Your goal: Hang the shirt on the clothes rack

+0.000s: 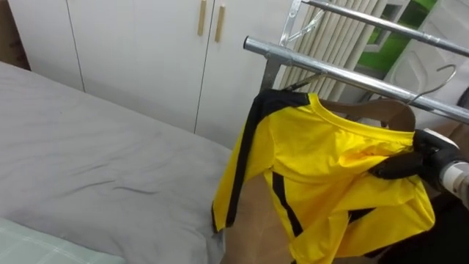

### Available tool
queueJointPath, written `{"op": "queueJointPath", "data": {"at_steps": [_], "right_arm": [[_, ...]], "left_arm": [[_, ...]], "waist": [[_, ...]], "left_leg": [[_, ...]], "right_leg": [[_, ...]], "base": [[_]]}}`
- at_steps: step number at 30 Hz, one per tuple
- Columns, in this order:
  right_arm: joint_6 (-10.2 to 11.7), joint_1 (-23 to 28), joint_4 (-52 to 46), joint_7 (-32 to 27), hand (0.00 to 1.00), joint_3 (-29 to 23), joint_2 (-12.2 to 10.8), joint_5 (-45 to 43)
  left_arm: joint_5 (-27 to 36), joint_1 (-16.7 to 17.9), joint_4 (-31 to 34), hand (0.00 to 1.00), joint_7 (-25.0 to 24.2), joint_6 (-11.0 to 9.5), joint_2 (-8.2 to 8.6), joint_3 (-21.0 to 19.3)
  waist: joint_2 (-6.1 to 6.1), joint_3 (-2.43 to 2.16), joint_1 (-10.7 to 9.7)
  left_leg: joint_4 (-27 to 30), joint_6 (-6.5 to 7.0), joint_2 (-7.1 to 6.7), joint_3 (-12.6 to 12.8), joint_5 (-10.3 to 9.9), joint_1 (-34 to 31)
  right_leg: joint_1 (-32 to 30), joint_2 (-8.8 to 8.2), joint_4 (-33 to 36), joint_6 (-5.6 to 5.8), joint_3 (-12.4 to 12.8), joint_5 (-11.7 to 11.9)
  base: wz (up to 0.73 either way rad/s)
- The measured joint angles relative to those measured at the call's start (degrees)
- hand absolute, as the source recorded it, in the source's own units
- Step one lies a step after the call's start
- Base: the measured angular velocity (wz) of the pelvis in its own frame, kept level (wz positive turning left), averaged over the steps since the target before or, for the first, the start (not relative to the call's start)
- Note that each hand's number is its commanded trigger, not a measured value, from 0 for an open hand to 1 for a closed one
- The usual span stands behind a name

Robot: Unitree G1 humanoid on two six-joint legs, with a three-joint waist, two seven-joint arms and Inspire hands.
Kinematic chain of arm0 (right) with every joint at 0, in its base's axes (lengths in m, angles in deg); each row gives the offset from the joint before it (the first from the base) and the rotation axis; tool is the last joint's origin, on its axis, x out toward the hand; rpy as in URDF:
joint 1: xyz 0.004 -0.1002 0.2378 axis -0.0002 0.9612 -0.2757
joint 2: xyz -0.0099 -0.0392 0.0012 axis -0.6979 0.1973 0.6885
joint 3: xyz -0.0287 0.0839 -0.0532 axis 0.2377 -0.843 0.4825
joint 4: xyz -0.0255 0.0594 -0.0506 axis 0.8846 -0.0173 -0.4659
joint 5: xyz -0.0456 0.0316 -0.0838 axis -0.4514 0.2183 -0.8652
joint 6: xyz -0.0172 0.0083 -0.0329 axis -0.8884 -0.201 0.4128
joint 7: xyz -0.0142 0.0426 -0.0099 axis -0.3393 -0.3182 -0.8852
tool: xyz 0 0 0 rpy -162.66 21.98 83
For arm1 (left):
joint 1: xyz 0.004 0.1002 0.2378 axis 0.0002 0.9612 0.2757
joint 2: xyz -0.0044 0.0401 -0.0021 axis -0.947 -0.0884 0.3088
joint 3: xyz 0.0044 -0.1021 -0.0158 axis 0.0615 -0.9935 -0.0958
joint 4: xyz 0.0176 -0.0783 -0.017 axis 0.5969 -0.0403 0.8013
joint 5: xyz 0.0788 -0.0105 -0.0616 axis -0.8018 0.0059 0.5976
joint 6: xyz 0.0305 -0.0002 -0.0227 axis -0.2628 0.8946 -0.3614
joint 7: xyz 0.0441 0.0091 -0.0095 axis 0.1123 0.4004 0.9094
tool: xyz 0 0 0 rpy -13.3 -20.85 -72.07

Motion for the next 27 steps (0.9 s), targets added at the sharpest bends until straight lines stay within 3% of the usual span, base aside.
{"op": "queueJointPath", "data": {"at_steps": [4,13,15,19,27], "right_arm": [[0.01,-0.04,0.13,1.85,1.00,-0.05,0.01,1.55],[0.09,-0.03,8.10,6.47,1.00,0.06,0.01,6.20],[0.08,-0.02,11.43,7.75,1.00,0.25,-0.09,6.22],[0.08,-0.02,12.76,8.57,1.00,0.23,-0.12,6.16],[0.14,0.02,16.10,10.66,1.00,0.24,-1.74,5.74]], "left_arm": [[-0.04,0.45,0.12,0.00,0.42,0.00,-0.02,0.01],[-0.56,0.48,0.30,0.00,0.88,0.18,-0.01,1.87],[-0.57,-0.11,0.53,0.00,0.89,1.02,-0.02,2.56],[-0.64,-1.33,1.78,0.00,0.80,2.89,-0.07,3.91],[-0.83,0.06,8.07,0.00,-0.42,6.32,-0.33,6.05]], "waist": [[0.04,0.02,-1.01],[1.38,1.03,-1.80],[1.56,1.15,-1.50],[1.71,1.05,-2.91],[1.65,0.90,-4.20]], "left_leg": [[0.05,0.00,0.02,-0.11,-0.01,0.02],[0.00,0.00,0.00,-0.83,-0.01,1.19],[-0.05,-0.01,-0.01,-0.89,-0.01,1.10],[0.38,-0.16,-0.16,-2.30,0.05,-0.38],[0.37,-0.30,-0.10,-3.12,0.18,-0.27]], "right_leg": [[0.21,-0.01,-0.07,0.00,-0.15,0.00],[1.45,-0.08,-0.23,0.05,-0.69,-0.03],[1.28,-0.08,-0.15,0.01,-0.69,-0.07],[0.65,-0.36,-0.24,0.00,-1.58,-0.09],[1.18,-0.35,-1.20,-0.06,-2.63,-0.02]], "base": [[0.01],[0.03],[0.00],[0.16],[0.06]]}}
